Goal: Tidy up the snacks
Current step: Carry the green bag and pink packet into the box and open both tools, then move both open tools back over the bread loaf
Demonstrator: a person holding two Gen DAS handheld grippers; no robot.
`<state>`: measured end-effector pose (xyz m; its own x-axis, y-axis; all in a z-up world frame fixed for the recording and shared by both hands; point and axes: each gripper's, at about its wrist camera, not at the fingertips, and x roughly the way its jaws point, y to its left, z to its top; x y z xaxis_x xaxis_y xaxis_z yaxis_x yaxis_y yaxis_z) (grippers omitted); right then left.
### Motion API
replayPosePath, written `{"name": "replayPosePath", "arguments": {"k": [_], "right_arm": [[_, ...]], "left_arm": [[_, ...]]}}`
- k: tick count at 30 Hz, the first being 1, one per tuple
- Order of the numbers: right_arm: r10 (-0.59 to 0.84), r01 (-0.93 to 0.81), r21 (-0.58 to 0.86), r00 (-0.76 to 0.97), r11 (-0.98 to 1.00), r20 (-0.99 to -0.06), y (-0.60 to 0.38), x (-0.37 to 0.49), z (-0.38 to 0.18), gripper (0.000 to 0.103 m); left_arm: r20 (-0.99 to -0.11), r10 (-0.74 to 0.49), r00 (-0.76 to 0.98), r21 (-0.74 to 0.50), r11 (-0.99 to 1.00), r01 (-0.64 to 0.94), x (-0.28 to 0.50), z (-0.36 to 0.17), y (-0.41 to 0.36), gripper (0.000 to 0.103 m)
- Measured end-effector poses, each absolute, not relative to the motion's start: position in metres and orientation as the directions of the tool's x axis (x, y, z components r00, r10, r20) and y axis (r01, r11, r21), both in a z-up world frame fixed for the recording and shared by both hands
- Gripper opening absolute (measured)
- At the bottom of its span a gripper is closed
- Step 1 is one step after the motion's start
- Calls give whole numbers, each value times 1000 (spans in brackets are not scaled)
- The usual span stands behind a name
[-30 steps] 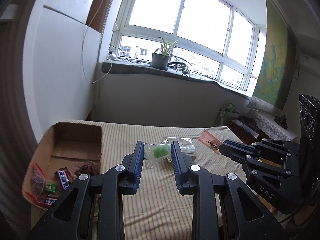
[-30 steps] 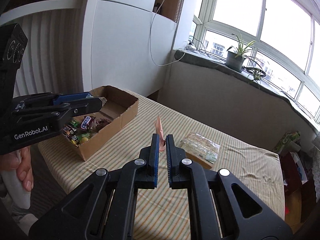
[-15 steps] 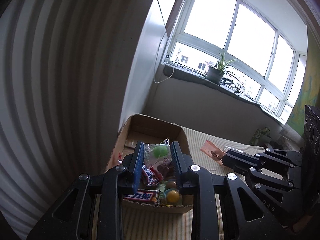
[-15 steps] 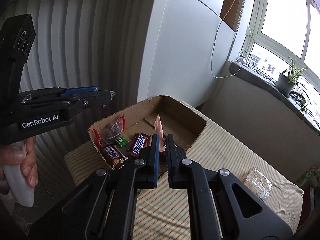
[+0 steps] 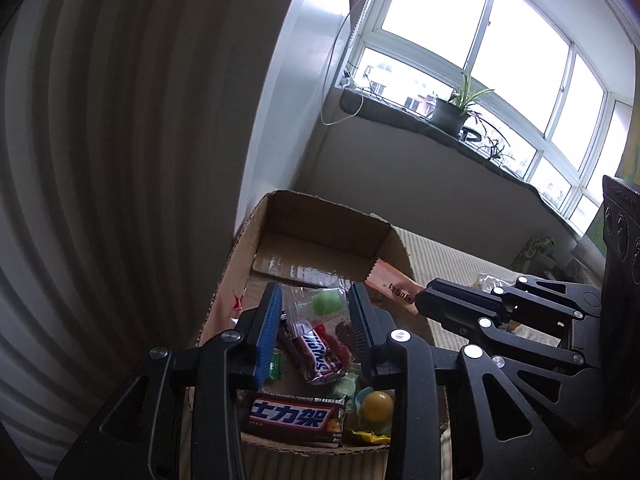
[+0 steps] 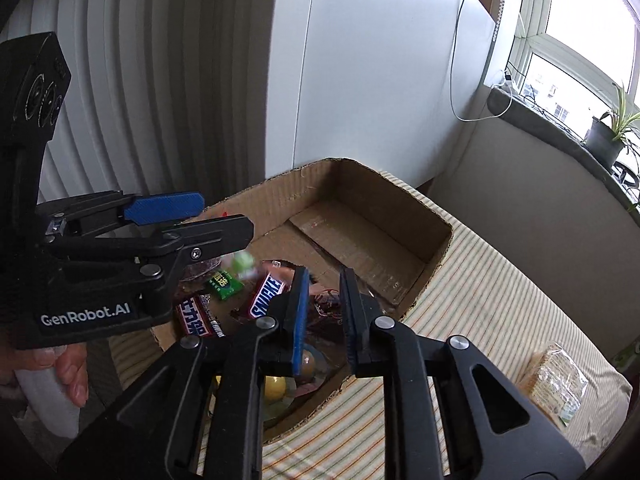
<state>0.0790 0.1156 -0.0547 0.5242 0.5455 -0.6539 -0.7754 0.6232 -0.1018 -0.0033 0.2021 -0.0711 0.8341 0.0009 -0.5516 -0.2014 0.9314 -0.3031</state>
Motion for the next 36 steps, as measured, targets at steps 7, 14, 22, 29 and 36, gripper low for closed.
{"name": "replayPosePath", "arguments": {"k": [7,14,22,29,36], "right_arm": [[542,-764,-87,529,640,-653,109,87,-60,39],[560,-769,-92,537,633,-631,104,77,-51,48],[584,-755,-53,548,653,-599,74,78,-47,64],[559,-674,17,597,738,-575,-6,102,-54,66],[453,-505,80,679,859,-578,-130,129,-71,71]], "left_arm": [[-544,52,837,-307,916,-256,-3,-71,211,70],[-539,64,840,-305,915,-266,-6,-65,209,71],[-543,93,835,-271,921,-278,-5,-53,196,72],[-561,56,826,-212,955,-209,24,-44,144,72],[-589,-52,807,-154,987,-48,70,-42,50,77]]}}
